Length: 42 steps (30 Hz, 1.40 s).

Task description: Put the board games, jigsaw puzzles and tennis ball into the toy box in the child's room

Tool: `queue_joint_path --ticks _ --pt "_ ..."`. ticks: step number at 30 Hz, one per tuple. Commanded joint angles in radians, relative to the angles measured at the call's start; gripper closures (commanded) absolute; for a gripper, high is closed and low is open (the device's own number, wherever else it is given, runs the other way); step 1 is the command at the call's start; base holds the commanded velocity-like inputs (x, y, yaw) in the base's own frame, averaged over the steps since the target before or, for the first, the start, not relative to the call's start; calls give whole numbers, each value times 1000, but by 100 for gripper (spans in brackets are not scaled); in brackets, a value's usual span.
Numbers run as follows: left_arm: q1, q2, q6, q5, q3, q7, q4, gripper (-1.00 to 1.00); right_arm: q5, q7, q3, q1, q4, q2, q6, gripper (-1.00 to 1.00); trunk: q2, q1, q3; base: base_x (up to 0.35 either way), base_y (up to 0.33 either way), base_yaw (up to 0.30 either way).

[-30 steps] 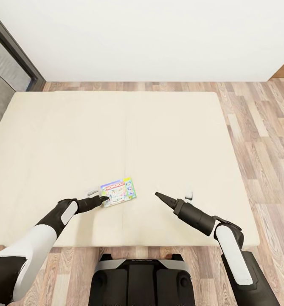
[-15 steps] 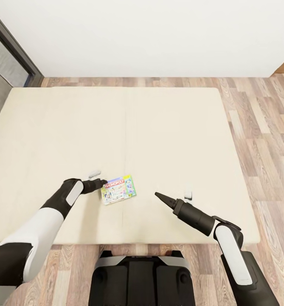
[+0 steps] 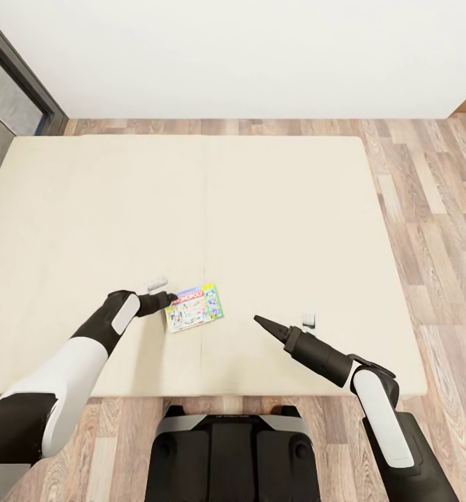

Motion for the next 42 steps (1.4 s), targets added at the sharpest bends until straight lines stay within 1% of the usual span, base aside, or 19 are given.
queue_joint_path --ticks 1,9,14,22,29,42 --pt "0 1 3 8 -5 4 0 -100 -2 1 0 0 0 -1 4 -100 -2 0 -3 0 0 0" --pt "0 0 3 7 -6 5 7 -100 -2 3 0 0 0 -1 4 -100 -2 0 -16 0 0 0" --pt "0 -1 -24 7 -7 5 15 -100 -2 3 0 0 0 -1 4 -100 -2 0 -24 0 0 0" --pt "0 -17 -42 7 -9 6 18 -100 -2 4 0 0 0 -1 4 -100 -2 0 -37 0 0 0" --pt "0 -21 -44 2 -10 6 18 -100 -2 7 -6 0 0 -1 1 -100 -2 0 -48 0 0 0" --pt "0 -20 -46 0 -12 5 18 -100 -2 -1 -3 0 1 0 -1 -100 -2 0 -52 0 0 0"
